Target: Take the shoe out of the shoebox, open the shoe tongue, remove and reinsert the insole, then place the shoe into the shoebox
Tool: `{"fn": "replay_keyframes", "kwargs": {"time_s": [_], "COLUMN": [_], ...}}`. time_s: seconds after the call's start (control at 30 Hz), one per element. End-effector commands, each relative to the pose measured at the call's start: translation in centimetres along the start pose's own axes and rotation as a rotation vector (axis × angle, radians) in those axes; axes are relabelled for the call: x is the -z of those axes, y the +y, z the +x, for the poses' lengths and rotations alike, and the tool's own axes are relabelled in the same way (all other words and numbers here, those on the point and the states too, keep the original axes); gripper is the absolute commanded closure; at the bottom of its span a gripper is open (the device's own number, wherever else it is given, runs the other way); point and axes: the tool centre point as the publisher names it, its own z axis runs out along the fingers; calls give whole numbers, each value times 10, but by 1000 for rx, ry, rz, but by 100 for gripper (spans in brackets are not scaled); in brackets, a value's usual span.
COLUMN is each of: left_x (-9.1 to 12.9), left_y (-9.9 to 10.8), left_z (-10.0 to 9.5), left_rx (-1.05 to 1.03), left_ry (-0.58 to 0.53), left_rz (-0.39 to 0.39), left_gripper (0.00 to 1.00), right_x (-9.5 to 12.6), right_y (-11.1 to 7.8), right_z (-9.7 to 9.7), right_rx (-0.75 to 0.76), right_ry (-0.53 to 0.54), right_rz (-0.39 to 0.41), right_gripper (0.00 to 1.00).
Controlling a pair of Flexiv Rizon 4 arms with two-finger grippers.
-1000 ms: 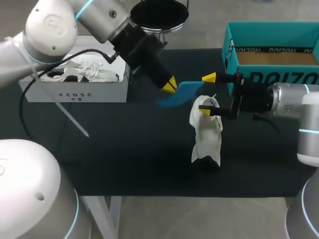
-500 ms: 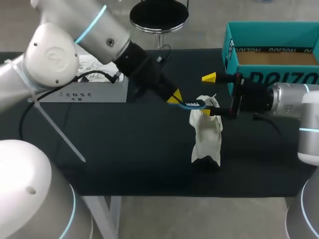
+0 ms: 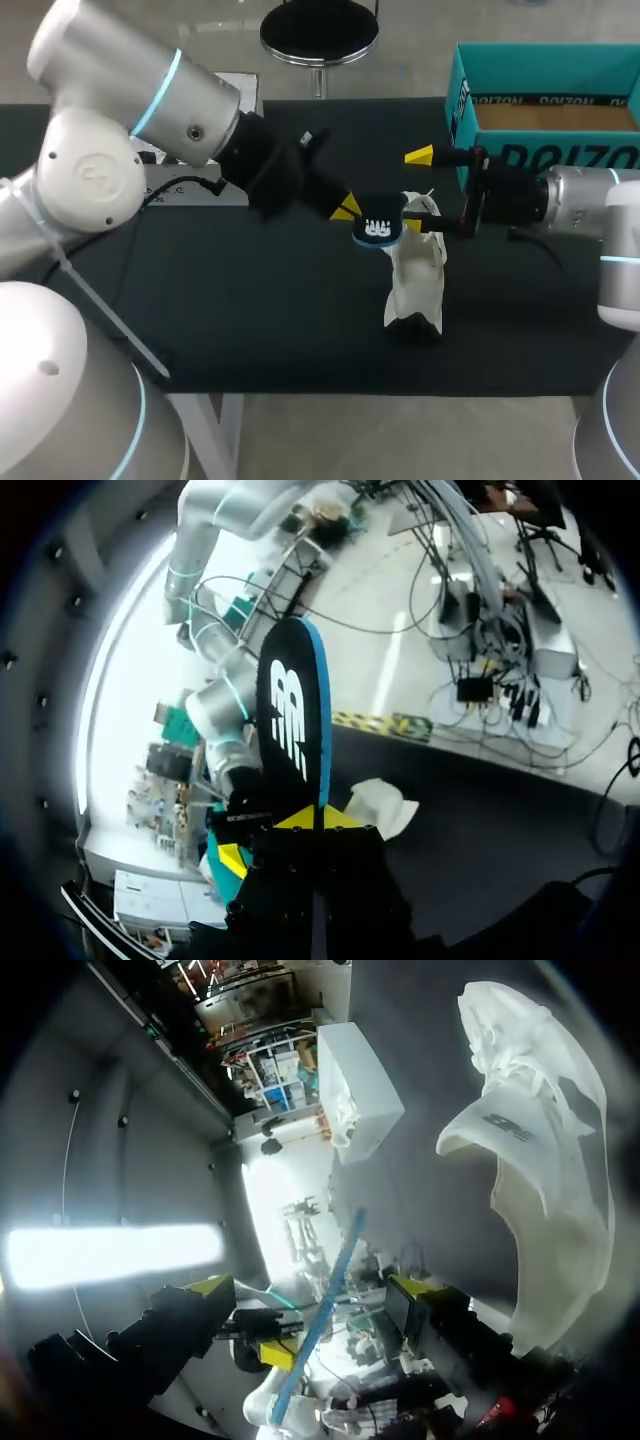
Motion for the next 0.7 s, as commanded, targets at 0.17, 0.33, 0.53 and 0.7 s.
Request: {"fn": "replay_keyframes", "kwargs": {"time_s": [0.17, 0.33, 0.53, 0.7], "left_x": [-14, -25, -36, -43], "left_y": [-6, -1, 13, 24], "left_z": [14, 17, 17, 18], "left_rx": [-69, -154, -221, -231], "left_ry": [-182, -220, -243, -229], "left_rz": [3, -21, -61, -90], "left_gripper": [100, 100, 100, 100], "right_x": [-1, -1, -1, -1], "right_y": [0, 0, 0, 0], "right_z": [-1, -1, -1, -1], "right_rx": [0, 0, 0, 0], "right_ry": [0, 0, 0, 0], "right_rz": [0, 0, 0, 0], "right_gripper": [0, 0, 0, 0]}}
